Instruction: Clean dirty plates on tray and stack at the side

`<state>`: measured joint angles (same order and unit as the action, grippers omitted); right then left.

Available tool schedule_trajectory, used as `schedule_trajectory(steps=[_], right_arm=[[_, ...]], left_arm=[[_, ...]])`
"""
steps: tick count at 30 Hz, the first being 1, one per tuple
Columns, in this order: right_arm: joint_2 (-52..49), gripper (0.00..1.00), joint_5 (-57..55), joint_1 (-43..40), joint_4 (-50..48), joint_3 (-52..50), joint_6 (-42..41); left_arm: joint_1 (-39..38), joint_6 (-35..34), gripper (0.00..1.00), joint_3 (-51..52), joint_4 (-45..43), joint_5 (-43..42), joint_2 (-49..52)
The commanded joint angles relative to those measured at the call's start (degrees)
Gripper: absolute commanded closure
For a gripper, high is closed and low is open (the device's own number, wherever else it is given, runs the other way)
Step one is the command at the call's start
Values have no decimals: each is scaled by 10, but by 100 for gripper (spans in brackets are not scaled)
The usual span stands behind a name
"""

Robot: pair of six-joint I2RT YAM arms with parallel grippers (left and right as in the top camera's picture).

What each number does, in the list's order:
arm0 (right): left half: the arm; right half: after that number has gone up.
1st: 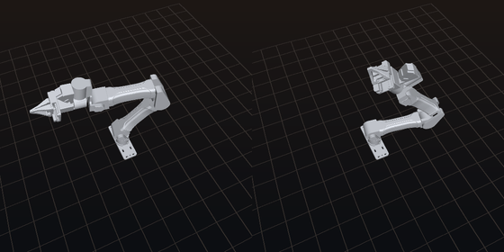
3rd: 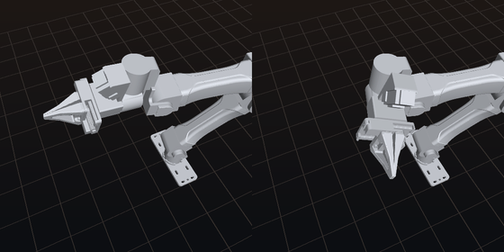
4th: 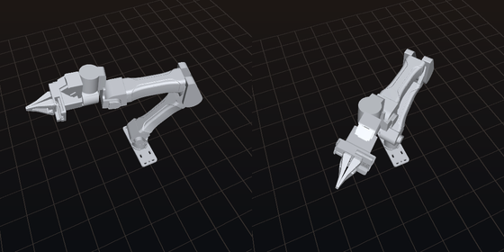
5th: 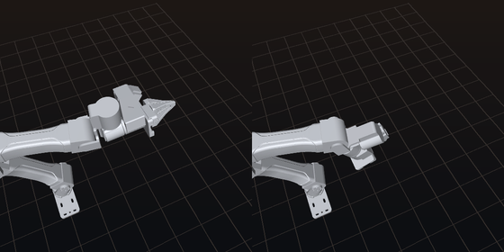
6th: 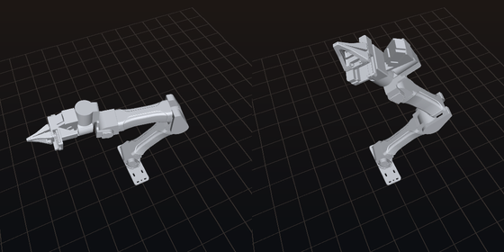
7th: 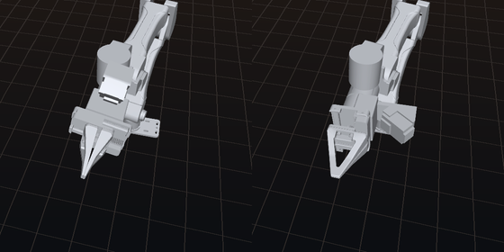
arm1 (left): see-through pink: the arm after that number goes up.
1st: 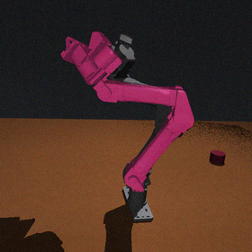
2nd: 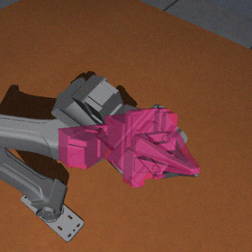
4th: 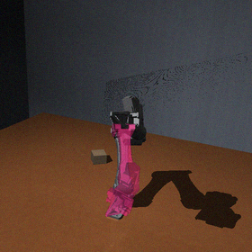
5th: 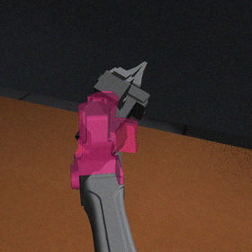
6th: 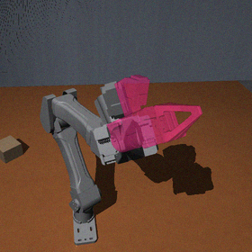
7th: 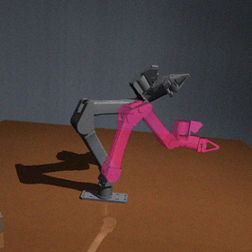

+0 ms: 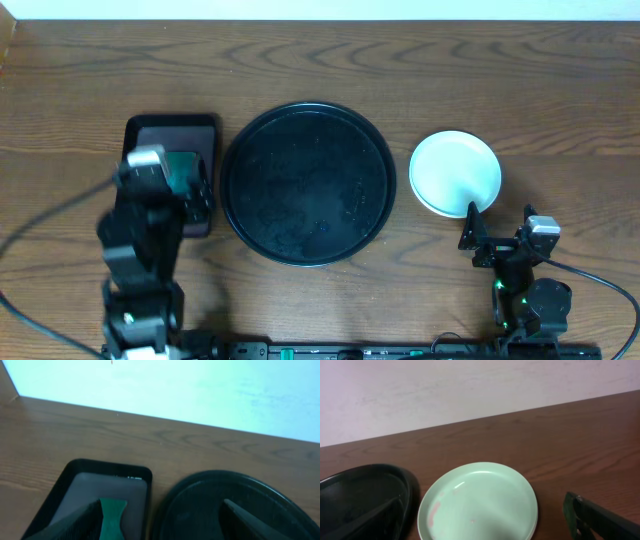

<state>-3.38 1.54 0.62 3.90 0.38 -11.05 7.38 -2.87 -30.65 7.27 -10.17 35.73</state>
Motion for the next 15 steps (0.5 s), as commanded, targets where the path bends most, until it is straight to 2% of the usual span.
schedule_trajectory(steps=[1, 8, 15], right_arm=[[0, 1, 0, 5, 2, -1, 8], [0, 1, 0, 5, 2, -1, 8], [0, 1, 0, 5, 2, -1, 8]], left_arm=[[-1, 15, 25, 92, -44, 3, -85], [-1, 25, 25, 230, -110, 3, -209], [-2, 49, 25, 293, -114, 6, -275]])
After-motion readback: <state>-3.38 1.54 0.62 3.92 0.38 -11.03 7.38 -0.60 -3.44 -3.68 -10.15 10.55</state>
